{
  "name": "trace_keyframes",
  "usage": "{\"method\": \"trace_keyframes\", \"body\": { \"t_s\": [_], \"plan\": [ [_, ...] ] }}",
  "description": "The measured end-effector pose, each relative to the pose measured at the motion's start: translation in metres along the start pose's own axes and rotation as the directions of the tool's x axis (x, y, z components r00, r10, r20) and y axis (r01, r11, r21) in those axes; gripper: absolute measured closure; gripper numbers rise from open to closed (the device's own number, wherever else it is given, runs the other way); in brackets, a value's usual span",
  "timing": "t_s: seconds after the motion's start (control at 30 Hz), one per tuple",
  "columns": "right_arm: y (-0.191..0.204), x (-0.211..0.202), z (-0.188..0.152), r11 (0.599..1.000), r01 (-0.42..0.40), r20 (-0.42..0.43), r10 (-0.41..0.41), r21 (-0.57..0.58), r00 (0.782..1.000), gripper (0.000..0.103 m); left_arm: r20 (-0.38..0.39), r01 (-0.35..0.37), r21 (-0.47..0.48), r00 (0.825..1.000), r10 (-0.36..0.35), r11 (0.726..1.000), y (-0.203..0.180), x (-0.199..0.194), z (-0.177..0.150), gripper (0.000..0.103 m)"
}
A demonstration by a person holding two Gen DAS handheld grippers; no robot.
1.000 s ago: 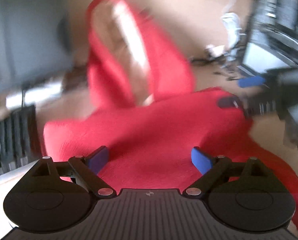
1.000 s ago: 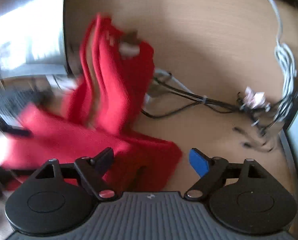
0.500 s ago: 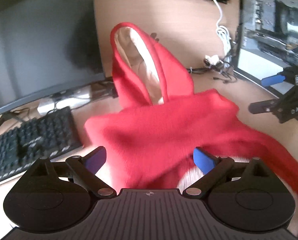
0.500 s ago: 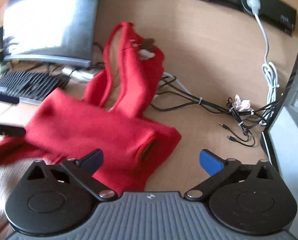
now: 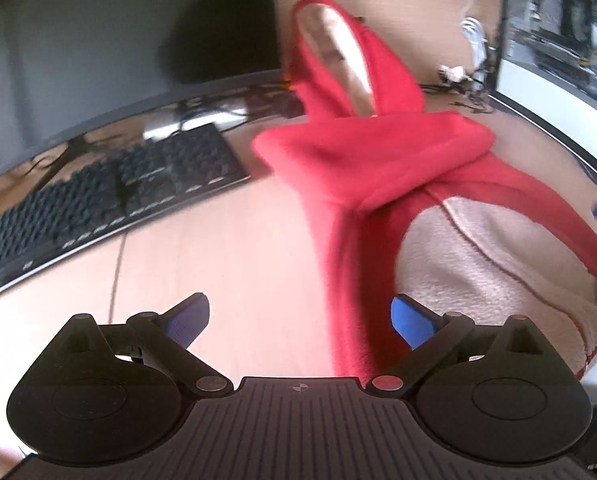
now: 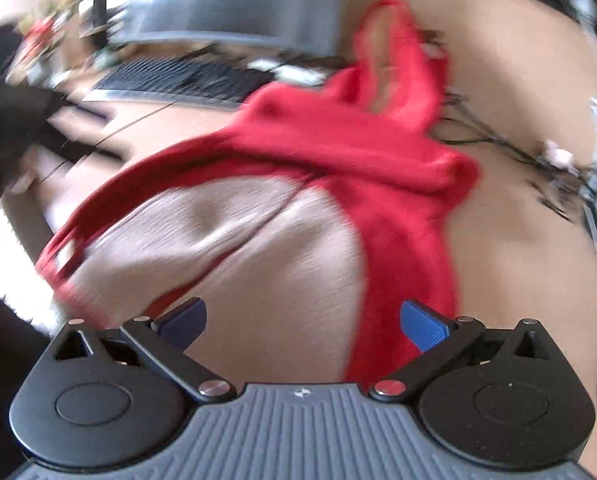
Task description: Fold clothes
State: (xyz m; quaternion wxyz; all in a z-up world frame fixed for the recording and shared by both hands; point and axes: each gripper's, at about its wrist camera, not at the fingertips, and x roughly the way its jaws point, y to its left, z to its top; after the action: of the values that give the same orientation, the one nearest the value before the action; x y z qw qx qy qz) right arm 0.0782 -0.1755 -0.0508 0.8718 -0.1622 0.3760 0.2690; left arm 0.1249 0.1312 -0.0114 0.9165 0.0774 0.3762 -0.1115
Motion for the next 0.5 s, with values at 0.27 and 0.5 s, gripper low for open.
{"method": "trace_keyframes", "body": {
  "t_s": [0.27, 0.5],
  "plan": [
    [0.047, 0.0, -0.007, 0.986, 0.111, 0.019, -0.11, -0.126, 0.994, 0.0, 0.002, 0.136, 0.078, 0.991, -0.136, 0.988, -0.006, -0.029, -0.016, 0.003],
    [0.063, -0.003, 0.0, 0.95, 0.293, 0.091, -0.284, -0.109, 0.955, 0.0, -0.08, 0.317, 0.338, 0.948, -0.308, 0.886, -0.047, -0.057, -0.039, 0.003]
  ]
}}
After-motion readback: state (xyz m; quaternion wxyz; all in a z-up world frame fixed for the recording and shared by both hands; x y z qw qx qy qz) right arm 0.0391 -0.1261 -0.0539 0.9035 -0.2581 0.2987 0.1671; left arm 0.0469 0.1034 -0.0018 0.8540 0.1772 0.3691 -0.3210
